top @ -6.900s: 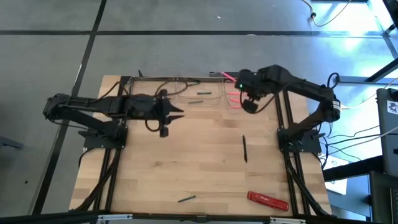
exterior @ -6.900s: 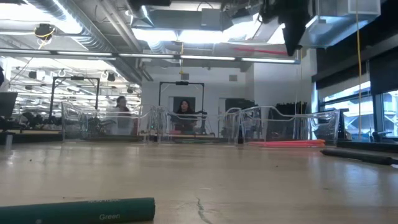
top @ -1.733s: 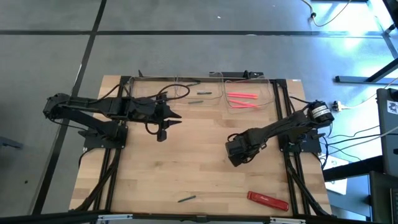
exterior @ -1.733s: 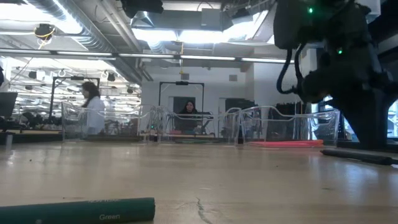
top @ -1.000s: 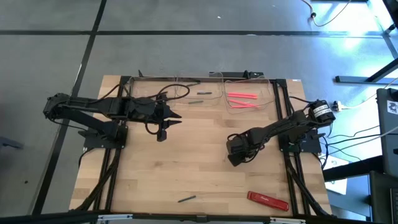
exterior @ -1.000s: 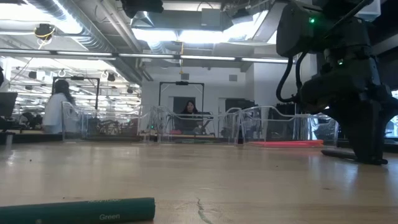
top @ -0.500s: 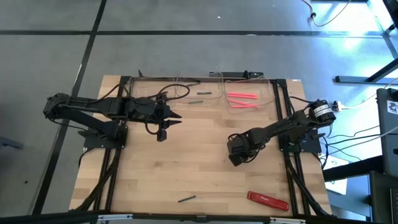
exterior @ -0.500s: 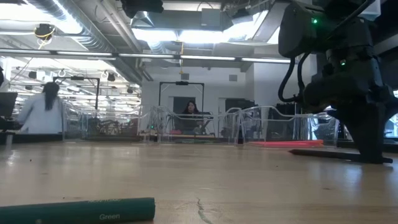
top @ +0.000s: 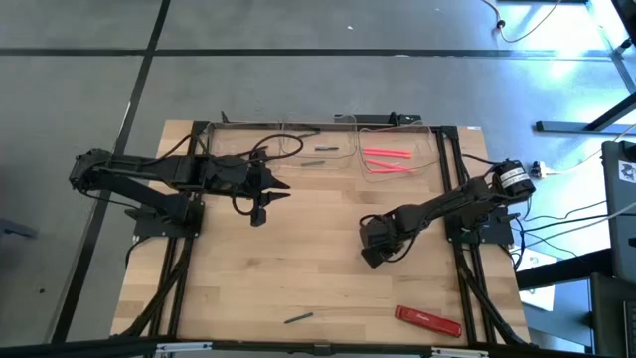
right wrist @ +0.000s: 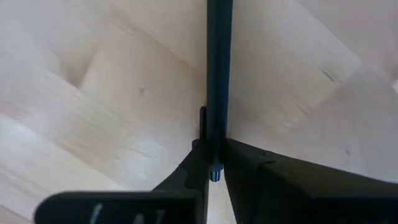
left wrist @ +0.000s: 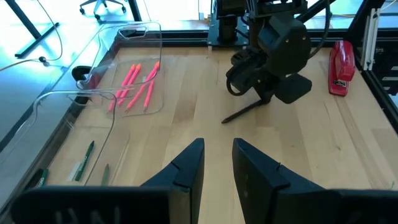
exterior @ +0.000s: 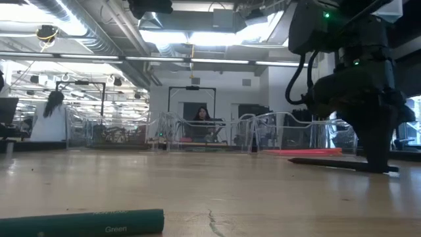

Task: Sort crayons/erasers/pens/pencils in bins
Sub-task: Put the black pen into the left transparent bin

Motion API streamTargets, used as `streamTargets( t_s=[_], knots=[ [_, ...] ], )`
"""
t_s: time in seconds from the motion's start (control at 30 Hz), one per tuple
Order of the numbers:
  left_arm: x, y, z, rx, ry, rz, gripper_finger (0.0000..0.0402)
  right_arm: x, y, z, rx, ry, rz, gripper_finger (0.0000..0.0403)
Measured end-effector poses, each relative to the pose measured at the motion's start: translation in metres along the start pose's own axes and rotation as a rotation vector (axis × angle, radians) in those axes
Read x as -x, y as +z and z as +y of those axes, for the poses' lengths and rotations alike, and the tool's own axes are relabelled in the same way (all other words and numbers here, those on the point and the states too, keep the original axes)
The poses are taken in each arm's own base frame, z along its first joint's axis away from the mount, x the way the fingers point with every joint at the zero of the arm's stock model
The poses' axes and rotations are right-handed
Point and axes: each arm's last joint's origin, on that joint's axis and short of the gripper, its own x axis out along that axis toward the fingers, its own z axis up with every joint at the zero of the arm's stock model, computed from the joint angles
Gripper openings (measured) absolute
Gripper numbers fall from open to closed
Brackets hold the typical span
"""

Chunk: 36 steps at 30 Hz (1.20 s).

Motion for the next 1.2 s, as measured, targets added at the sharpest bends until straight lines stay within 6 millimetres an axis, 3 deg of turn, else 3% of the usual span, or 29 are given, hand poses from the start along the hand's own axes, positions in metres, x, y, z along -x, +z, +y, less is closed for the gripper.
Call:
streamTargets(
  t_s=[0.37,0.6,0.93,1.2],
  knots=[
    [0.0,0.0,0.0,0.0,0.0,0.0,0.0076,0.02,0.008,0.023,0.106,0.055,-0.097,0.0034],
    [0.0,0.0,0.0,-0.017,0.0,0.0,0.0076,0.045,0.021,0.041,0.195,0.094,-0.21,0.0035],
    [0.002,-0.002,-0.001,-0.013,-0.003,0.017,0.0076,0.115,0.062,0.06,0.402,0.143,-0.366,0.0034],
    [0.024,-0.007,-0.002,0.064,-0.027,0.041,0.0076,0.166,0.107,0.054,0.542,0.164,-0.53,0.0034]
  ],
)
